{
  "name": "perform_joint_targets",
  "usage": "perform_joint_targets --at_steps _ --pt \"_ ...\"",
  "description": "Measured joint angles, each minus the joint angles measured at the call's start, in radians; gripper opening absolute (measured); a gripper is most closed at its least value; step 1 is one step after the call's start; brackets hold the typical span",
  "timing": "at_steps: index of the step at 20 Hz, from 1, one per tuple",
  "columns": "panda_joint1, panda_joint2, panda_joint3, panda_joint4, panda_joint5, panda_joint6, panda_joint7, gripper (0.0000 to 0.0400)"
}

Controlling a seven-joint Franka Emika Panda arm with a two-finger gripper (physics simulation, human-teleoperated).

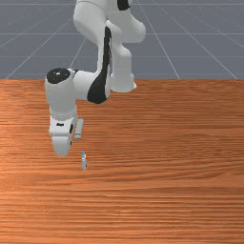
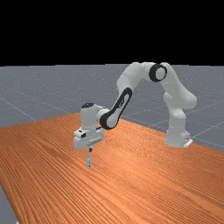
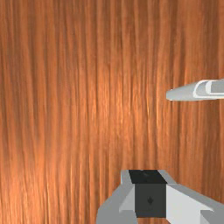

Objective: Rotate the USB body for 90 degree with plug right ward

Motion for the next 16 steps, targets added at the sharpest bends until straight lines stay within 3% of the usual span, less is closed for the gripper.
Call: perform_joint_targets --at_steps 5,9,16 --pt "-0.001 0.059 0.004 0.049 0.011 0.019 0.014 0.0" --pt "0.007 0.149 0.003 0.218 0.001 -0.105 0.018 0.0" --pt "0.018 0.176 0.005 0.182 0.013 -0.019 0.051 0.0"
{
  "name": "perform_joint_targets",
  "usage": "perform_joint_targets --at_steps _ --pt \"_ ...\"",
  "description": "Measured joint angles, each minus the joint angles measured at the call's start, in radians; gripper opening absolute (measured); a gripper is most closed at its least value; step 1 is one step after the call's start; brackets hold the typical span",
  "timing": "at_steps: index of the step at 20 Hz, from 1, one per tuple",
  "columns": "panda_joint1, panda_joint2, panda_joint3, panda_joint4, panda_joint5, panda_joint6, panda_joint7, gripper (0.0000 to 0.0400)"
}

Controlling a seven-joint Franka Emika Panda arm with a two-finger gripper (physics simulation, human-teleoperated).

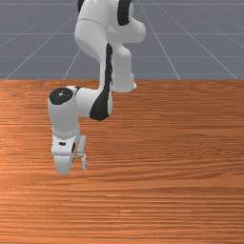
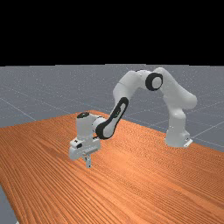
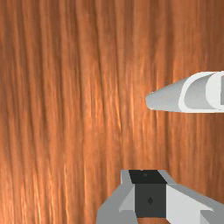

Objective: Rotate the USB body for 90 degree with plug right ward

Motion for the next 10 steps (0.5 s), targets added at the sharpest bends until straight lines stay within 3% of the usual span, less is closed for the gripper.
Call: perform_joint_targets --at_steps 10 --pt "0.072 -0.032 0.004 -0.056 0.0 0.021 0.088 0.0"
